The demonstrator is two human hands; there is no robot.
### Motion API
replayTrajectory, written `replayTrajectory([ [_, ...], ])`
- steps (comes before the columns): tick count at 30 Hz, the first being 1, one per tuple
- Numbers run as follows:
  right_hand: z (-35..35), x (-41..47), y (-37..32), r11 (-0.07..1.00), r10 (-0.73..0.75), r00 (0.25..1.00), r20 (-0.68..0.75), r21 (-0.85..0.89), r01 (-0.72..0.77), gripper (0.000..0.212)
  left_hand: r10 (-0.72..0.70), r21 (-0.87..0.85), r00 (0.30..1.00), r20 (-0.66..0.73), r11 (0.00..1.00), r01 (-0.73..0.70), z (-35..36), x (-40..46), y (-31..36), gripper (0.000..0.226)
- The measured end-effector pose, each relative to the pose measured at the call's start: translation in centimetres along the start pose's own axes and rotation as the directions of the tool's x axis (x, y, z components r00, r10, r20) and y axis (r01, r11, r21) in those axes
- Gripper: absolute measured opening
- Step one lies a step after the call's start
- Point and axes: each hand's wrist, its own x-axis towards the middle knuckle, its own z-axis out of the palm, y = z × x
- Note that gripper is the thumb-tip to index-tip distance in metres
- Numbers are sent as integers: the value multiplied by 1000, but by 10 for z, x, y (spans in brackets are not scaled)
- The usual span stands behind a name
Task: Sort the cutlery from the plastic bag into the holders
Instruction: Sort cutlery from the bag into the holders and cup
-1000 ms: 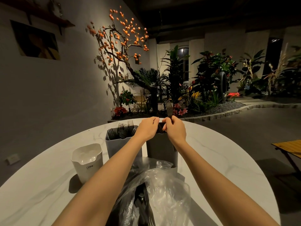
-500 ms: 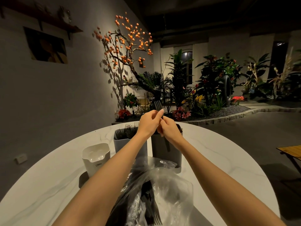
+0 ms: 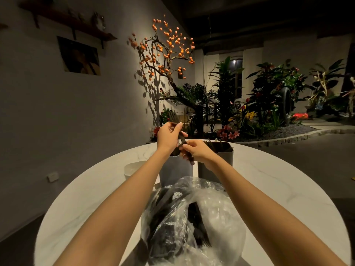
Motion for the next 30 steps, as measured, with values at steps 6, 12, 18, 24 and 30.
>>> replayTrajectory([
  [6,13,13,-6,998,39,970,-238,62,-25,20,10,-130,995,-100,991,-23,-20,-2,8,18],
  [12,15,20,-2,995,71,955,-289,93,-46,20,16,-24,998,-68,1000,-18,-25,-2,4,19],
  [18,14,20,6,997,79,940,-332,46,-68,19,-175,618,977,123,784,63,-19,-5,-30,25],
  [24,14,14,9,935,-244,936,-253,-317,158,39,-127,575,976,179,818,1,-17,-7,-33,29],
  [30,19,9,17,879,-249,946,-206,-457,132,41,-154,409,987,46,904,122,-19,-6,-33,18],
])
